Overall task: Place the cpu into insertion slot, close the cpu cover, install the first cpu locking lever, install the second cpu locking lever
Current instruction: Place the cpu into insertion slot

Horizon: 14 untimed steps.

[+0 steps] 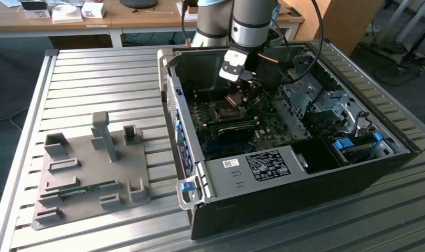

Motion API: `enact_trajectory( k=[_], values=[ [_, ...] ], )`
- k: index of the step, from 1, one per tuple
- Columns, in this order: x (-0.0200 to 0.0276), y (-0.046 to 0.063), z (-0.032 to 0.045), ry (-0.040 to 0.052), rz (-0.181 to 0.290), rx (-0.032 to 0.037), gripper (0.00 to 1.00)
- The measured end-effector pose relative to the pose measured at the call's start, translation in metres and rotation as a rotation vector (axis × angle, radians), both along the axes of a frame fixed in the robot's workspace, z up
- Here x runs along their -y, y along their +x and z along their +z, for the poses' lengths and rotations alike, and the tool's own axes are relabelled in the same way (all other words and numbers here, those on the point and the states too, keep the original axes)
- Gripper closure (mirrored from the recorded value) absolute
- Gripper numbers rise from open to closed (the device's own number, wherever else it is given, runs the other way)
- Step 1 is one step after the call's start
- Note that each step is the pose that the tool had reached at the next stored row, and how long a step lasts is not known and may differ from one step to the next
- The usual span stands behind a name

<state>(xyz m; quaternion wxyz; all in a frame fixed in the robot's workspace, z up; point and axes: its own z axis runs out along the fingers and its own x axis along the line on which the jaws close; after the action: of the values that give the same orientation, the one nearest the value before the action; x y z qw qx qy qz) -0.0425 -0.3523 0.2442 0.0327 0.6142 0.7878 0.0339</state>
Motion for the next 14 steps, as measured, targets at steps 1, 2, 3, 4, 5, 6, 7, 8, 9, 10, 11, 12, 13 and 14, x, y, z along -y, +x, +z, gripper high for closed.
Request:
enact_trajectory(
  k=[1, 2, 3, 4, 5, 6, 7, 8, 9, 10, 11, 12, 13, 14],
  values=[
    [0.0001, 0.0, 0.0001, -0.0001, -0.004, -0.0001, 0.46],
    [0.0, 0.0, 0.0001, -0.0001, -0.005, -0.0001, 0.46],
    [0.0001, 0.0, 0.0001, -0.0001, -0.005, -0.0001, 0.46],
    [0.0001, 0.0, 0.0001, -0.0003, -0.007, -0.0001, 0.46],
    [0.0, 0.0, 0.0, -0.0001, -0.021, 0.0, 0.46],
    [0.0, 0.0, 0.0, -0.0001, -0.036, 0.0, 0.46],
    [0.0, 0.0, 0.0, 0.0, -0.038, -0.0001, 0.46],
    [0.0, 0.0, 0.0, -0.0002, -0.039, -0.0001, 0.46],
    [0.0001, 0.0, 0.0, -0.0003, -0.041, -0.0001, 0.46],
    [0.0, 0.0, -0.0002, -0.0001, -0.056, 0.0, 0.46],
    [0.0, 0.0, -0.0002, 0.0, -0.072, -0.0001, 0.46],
    [0.0, 0.0, -0.0001, 0.0, -0.074, -0.0001, 0.46],
    [0.0, 0.0, -0.0001, -0.0001, -0.074, -0.0001, 0.46],
    [0.0001, 0.0, -0.0001, -0.0001, -0.075, -0.0001, 0.46]
  ],
)
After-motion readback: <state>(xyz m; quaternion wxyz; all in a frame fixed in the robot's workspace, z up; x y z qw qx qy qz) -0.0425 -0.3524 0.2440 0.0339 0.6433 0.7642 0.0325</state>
